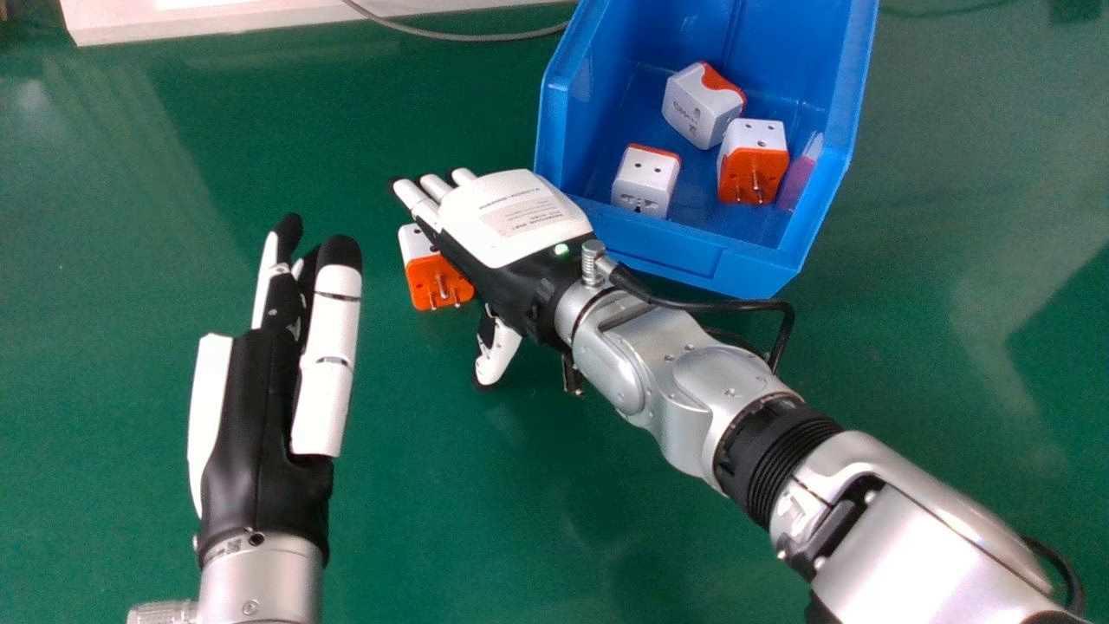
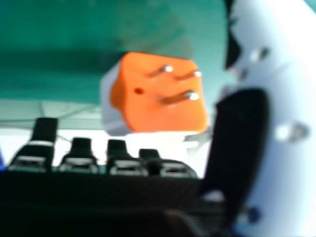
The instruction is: Pick all objects and put in blue box
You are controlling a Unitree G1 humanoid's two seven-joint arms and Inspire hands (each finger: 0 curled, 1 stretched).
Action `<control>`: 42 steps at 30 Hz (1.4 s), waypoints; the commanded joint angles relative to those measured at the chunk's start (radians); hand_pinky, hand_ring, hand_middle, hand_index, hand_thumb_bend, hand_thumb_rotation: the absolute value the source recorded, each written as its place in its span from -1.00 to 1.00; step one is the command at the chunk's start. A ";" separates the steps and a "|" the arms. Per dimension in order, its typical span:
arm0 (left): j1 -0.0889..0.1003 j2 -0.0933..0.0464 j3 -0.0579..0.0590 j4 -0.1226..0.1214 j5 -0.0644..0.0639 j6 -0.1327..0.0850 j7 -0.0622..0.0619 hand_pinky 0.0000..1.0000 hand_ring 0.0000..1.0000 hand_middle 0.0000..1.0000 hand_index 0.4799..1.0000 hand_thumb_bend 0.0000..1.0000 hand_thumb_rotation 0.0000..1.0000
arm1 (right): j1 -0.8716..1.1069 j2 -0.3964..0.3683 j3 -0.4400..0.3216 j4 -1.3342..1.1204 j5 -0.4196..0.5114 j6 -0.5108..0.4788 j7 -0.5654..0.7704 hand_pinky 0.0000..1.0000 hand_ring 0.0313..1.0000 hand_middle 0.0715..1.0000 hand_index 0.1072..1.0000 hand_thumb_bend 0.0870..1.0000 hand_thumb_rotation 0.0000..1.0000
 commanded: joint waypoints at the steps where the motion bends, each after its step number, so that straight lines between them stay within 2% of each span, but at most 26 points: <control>1: 0.022 -0.008 -0.023 -0.040 0.017 -0.007 0.014 0.87 0.93 0.91 0.93 -0.07 0.98 | -0.052 0.016 0.012 0.000 -0.013 -0.010 -0.017 0.74 1.00 1.00 1.00 -0.07 -0.99; 4: 0.056 -0.010 -0.049 -0.059 0.027 -0.015 0.026 0.87 0.93 0.91 0.93 -0.07 0.99 | -0.054 0.021 0.017 0.007 -0.020 -0.013 -0.017 0.73 0.99 1.00 0.98 -0.40 -1.00; 7: 0.083 -0.013 -0.071 -0.072 0.032 -0.023 0.037 0.87 0.93 0.91 0.93 -0.07 1.00 | -0.055 0.021 0.023 0.011 -0.023 -0.015 -0.016 0.72 0.98 1.00 0.97 -0.53 -1.00; 11: 0.121 -0.015 -0.105 -0.092 0.045 -0.032 0.055 0.87 0.93 0.91 0.93 -0.09 1.00 | -0.053 0.017 0.028 0.014 -0.026 -0.013 -0.006 0.70 0.97 1.00 0.93 -0.50 -1.00; 20: 0.193 -0.007 -0.165 -0.154 0.064 -0.029 0.071 0.87 0.93 0.91 0.93 -0.10 1.00 | -0.061 0.023 0.033 0.026 -0.027 0.001 0.020 0.67 0.93 1.00 0.89 -0.39 -1.00; 24: 0.212 0.001 -0.176 -0.167 0.064 -0.032 0.073 0.87 0.93 0.91 0.93 -0.08 1.00 | -0.067 0.037 0.034 0.038 -0.028 0.014 0.032 0.66 0.93 1.00 0.87 -0.31 -1.00; 25: 0.215 0.003 -0.177 -0.169 0.064 -0.032 0.072 0.87 0.93 0.91 0.93 -0.08 1.00 | -0.069 0.039 0.033 0.039 -0.027 0.016 0.036 0.66 0.93 1.00 0.87 -0.23 -1.00; 30: 0.225 0.009 -0.182 -0.177 0.065 -0.035 0.071 0.87 0.93 0.91 0.94 -0.08 1.00 | -0.076 0.037 0.030 0.039 -0.022 0.017 0.050 0.66 0.92 1.00 0.86 -0.10 -1.00; 38: 0.241 0.020 -0.195 -0.183 0.074 -0.041 0.076 0.87 0.93 0.91 0.95 -0.08 1.00 | -0.091 0.041 0.027 0.046 -0.019 0.015 0.055 0.63 0.90 0.98 0.84 -0.13 -1.00; 42: 0.246 0.024 -0.194 -0.186 0.073 -0.040 0.075 0.87 0.93 0.91 0.95 -0.08 1.00 | -0.092 0.042 0.024 0.045 -0.016 0.015 0.052 0.60 0.86 0.94 0.80 -0.10 -1.00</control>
